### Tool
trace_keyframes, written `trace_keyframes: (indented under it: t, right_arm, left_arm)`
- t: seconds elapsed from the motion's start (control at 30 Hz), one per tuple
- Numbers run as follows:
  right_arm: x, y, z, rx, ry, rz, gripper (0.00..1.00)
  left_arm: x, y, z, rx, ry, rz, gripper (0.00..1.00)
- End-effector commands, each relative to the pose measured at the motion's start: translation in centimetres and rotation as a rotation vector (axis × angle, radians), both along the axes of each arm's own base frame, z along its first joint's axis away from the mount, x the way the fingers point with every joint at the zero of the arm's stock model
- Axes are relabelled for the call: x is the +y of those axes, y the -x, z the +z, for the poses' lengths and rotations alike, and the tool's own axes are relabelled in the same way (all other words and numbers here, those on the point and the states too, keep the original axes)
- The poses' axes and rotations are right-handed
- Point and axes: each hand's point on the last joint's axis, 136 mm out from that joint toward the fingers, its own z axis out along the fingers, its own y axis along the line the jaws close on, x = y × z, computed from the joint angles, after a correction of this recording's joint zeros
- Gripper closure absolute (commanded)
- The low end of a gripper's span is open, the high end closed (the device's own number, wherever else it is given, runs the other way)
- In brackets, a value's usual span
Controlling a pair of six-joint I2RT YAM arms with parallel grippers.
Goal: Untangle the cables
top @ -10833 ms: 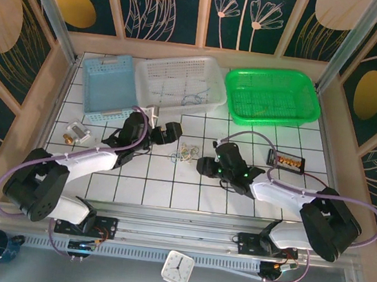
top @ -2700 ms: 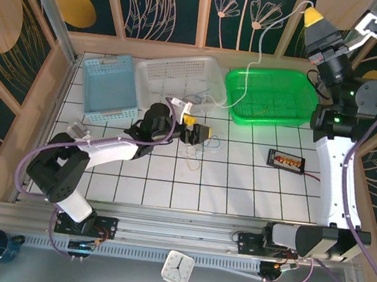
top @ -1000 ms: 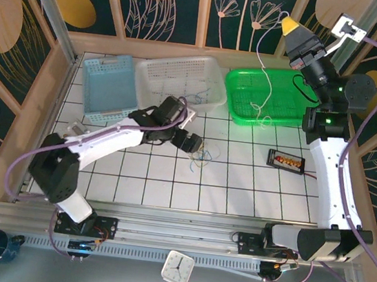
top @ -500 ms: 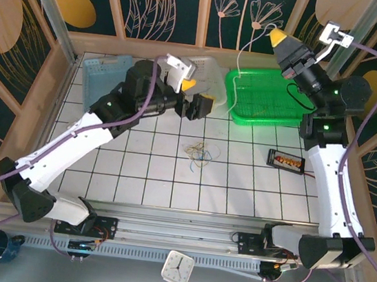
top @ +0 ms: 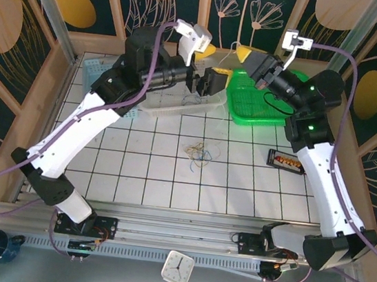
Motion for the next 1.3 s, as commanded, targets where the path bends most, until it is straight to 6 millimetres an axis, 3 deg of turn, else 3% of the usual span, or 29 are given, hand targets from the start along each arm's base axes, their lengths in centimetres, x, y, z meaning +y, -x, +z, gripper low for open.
trace_keyframes:
  t: [0.0, 0.2, 0.37, 0.53, 0.73, 0.93, 0.97, 1.1, 1.27]
  right_arm:
    - [1.2, 1.1, 0.4, -0.044, 0.037, 0.045, 1.00]
    - [2.6, 2.5, 0.6, -0.053, 0.048, 0.101, 1.00]
    - [2.9, 3.4, 1.0, -0.066, 0.047, 0.116, 1.00]
    - [2.7, 3.8, 1.2, -0.074, 0.043, 0.105, 1.00]
    - [2.8, 3.4, 0.7, -0.063, 0.041, 0.096, 1.00]
    - [2.9, 2.9, 0.2, -0.047, 0.034, 0.087, 1.00]
    - [2.9, 2.8, 0.2, -0.045, 0.033, 0.083, 0.96]
    - [2.3, 2.6, 0.3, -0.050, 0.028, 0.052, 0.55]
    - [1.0, 2.8, 0.1, -0.052, 0.009, 0.007, 0.37]
  left_arm:
    - [-0.6, 0.1, -1.0, 0.002, -0.069, -0.030, 0.09]
    - [-1.0, -1.0, -2.2, 0.007, -0.110, -0.005, 0.16]
    - [-1.0, -1.4, -2.9, 0.008, -0.127, 0.007, 0.30]
    - [-0.5, -1.3, -3.5, 0.005, -0.129, 0.024, 0.57]
    - [0.5, -0.6, -3.1, -0.026, -0.085, 0.048, 0.99]
    - [1.7, -0.5, -2.2, -0.043, -0.044, 0.099, 1.00]
    - [2.0, -0.8, -2.0, -0.044, -0.039, 0.128, 1.00]
    - [3.7, -2.2, -0.8, -0.050, -0.022, 0.232, 1.00]
    - [6.7, -4.6, 1.7, -0.051, 0.007, 0.337, 1.00]
